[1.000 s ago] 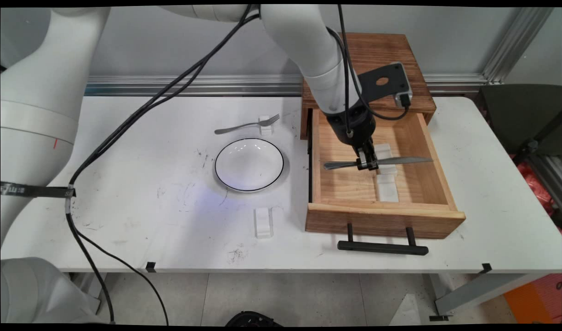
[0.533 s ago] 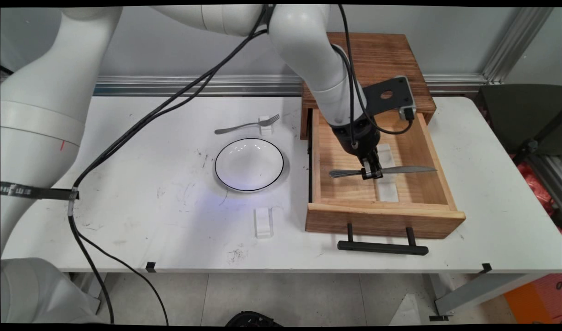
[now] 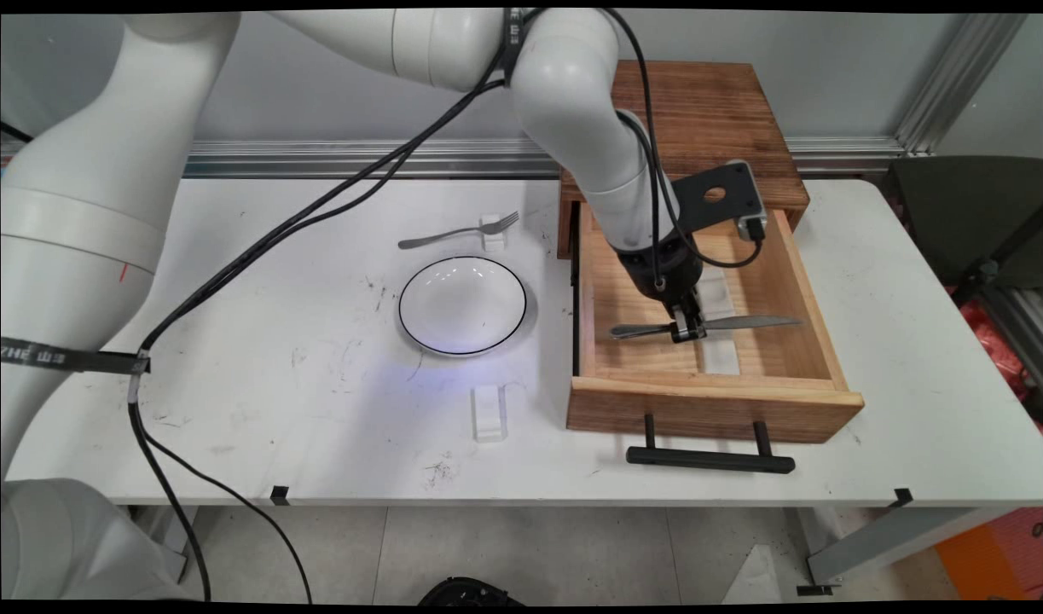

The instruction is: Place the picked object into the drawer

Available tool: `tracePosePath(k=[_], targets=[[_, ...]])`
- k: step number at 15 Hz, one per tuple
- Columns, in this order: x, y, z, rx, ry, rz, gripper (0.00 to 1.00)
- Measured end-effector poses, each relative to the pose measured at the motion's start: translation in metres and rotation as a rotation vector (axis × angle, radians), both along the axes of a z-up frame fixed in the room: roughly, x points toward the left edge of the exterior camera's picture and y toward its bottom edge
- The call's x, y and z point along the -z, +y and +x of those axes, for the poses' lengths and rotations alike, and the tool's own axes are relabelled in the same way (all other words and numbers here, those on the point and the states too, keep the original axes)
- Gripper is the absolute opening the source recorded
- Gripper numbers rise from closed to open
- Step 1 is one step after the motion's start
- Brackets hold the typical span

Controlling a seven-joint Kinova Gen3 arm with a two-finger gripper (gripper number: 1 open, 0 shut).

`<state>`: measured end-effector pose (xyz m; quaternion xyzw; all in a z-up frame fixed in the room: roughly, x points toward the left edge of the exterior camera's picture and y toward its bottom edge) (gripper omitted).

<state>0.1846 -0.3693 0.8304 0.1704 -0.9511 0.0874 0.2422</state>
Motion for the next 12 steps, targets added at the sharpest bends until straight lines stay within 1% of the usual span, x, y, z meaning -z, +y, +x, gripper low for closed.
tracePosePath(k=[5, 12], targets=[[0.015, 0.000, -0.001, -0.014, -0.005, 0.015, 0.00], [0.028, -0.002, -0.004, 0.003, -0.005, 0.018, 0.00]])
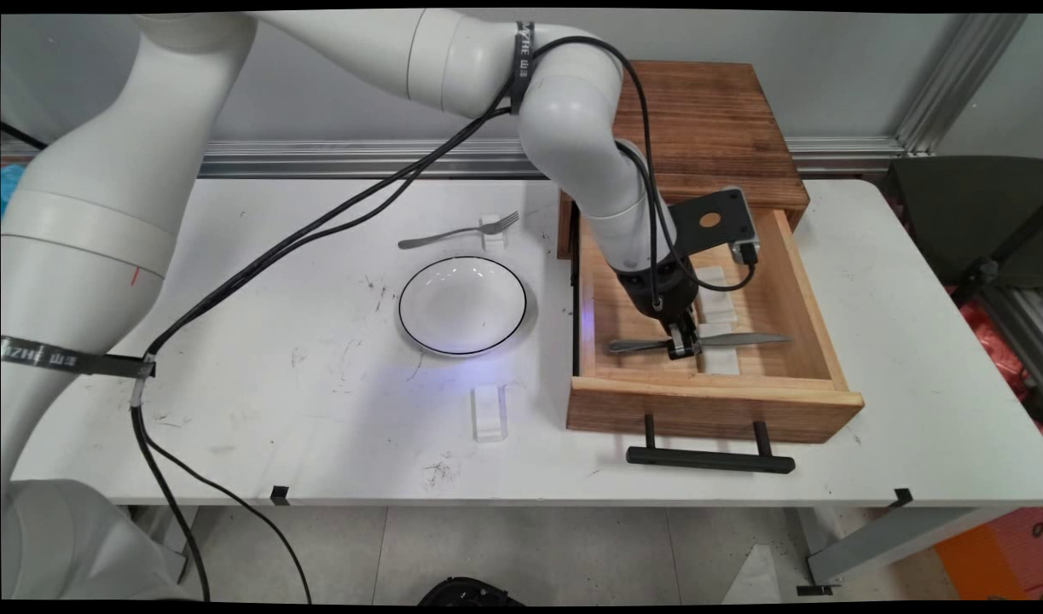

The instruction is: Place the picked object into the drawer

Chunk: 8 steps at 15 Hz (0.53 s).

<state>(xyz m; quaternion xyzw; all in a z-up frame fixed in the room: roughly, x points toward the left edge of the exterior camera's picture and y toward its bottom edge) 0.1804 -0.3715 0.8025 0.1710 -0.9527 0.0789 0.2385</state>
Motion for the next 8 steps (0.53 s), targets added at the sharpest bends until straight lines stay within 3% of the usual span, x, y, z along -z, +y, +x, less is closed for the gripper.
tracePosePath(k=[8], targets=[[0.0094, -0.0021, -0.0033, -0.002, 0.012, 0.006, 0.00]])
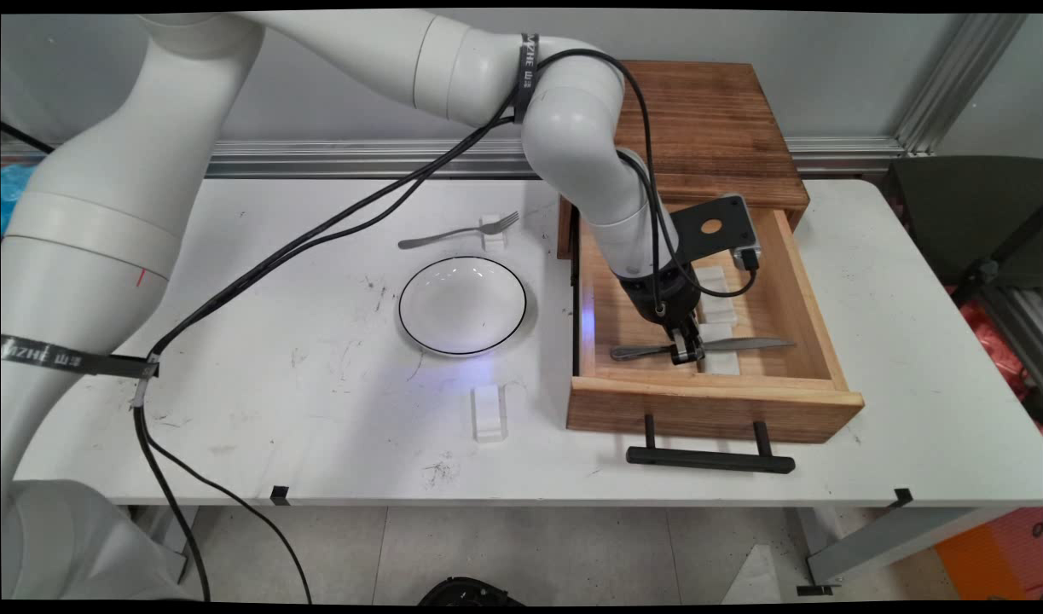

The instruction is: Place the picked object into the drawer

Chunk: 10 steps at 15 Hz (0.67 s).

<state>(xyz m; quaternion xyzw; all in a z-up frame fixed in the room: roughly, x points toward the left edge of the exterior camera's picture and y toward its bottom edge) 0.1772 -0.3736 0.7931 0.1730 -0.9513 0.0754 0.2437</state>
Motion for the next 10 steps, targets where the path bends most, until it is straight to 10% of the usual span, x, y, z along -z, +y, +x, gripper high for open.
tracePosePath(k=[8, 9, 10], targets=[[0.0062, -0.0010, -0.0007, -0.012, 0.012, 0.010, 0.00], [0.0067, -0.0013, -0.0007, -0.013, 0.014, 0.011, 1.00], [0.0069, -0.0014, -0.0008, -0.013, 0.016, 0.011, 1.00]])
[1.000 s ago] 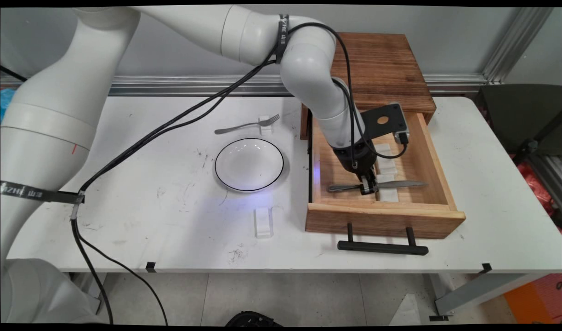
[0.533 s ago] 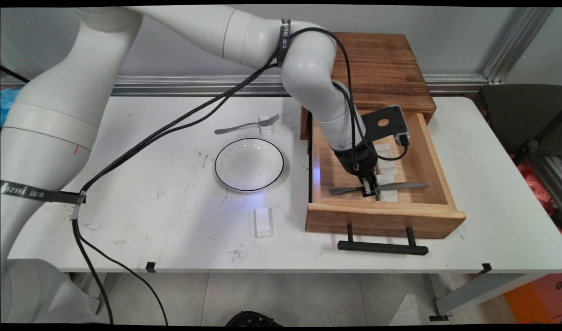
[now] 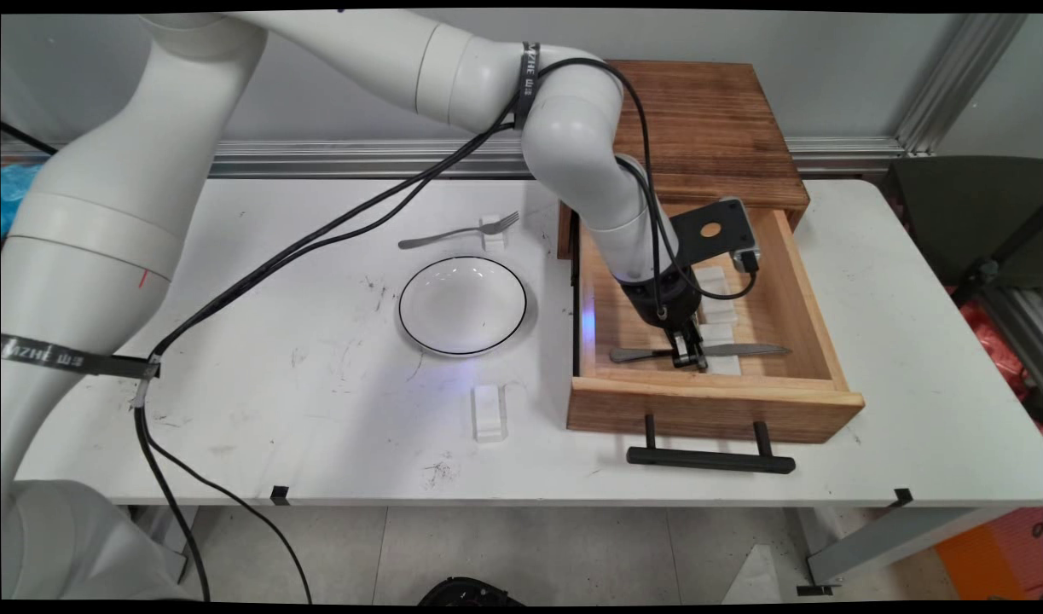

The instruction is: Place the picked object into the drawer

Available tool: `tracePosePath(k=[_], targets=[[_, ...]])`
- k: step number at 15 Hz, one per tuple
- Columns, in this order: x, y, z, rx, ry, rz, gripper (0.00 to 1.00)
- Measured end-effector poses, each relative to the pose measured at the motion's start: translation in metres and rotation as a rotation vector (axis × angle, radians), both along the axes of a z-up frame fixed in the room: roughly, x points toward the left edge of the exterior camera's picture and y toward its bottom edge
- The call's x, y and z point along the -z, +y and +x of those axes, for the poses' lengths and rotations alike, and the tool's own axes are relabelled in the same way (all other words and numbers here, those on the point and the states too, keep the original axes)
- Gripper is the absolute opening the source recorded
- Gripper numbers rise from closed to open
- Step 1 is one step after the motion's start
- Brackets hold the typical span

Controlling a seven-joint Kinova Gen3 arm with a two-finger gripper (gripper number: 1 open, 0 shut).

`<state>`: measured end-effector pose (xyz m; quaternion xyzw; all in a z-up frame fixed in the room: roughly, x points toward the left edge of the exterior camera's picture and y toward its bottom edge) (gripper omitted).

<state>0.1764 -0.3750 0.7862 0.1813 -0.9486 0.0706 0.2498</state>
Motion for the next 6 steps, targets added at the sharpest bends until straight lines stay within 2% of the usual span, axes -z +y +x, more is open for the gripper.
tracePosePath(k=[6], targets=[[-0.0064, -0.0042, -0.0015, -0.002, 0.014, -0.012, 1.00]])
